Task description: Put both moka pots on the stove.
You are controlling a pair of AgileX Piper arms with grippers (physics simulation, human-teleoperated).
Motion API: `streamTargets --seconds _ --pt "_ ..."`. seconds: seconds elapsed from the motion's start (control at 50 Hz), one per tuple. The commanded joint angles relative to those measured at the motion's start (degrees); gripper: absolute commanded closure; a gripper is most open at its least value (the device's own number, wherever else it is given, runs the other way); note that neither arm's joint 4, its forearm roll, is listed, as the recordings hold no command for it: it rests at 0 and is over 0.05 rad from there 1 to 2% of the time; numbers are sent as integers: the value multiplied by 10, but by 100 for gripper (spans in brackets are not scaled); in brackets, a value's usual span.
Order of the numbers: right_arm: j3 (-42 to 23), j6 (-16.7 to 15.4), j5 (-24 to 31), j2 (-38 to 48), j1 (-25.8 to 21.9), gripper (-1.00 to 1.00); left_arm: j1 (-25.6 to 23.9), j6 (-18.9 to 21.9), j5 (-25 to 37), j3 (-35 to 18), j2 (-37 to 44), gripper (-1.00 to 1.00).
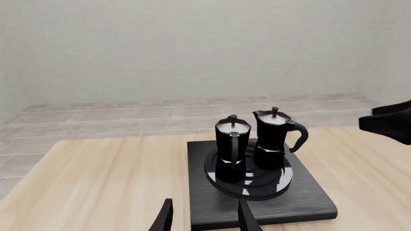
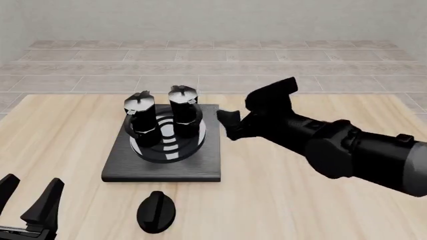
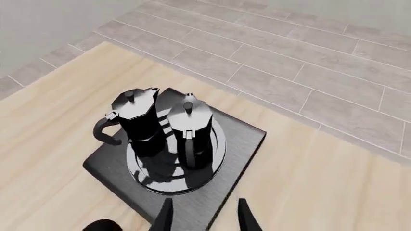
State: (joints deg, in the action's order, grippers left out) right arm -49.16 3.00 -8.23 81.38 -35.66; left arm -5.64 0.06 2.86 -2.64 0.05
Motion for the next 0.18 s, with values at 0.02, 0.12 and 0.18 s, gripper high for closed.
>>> streamTargets --seconds 0.02,0.12,0.18 --pt "93 5 -7 -108 11 -100 0 0 0 0 0 -100" --pt "144 10 -15 -164 22 -100 0 0 0 0 0 -100" --pt "169 12 -15 -193 26 -100 0 1 0 0 0 -100"
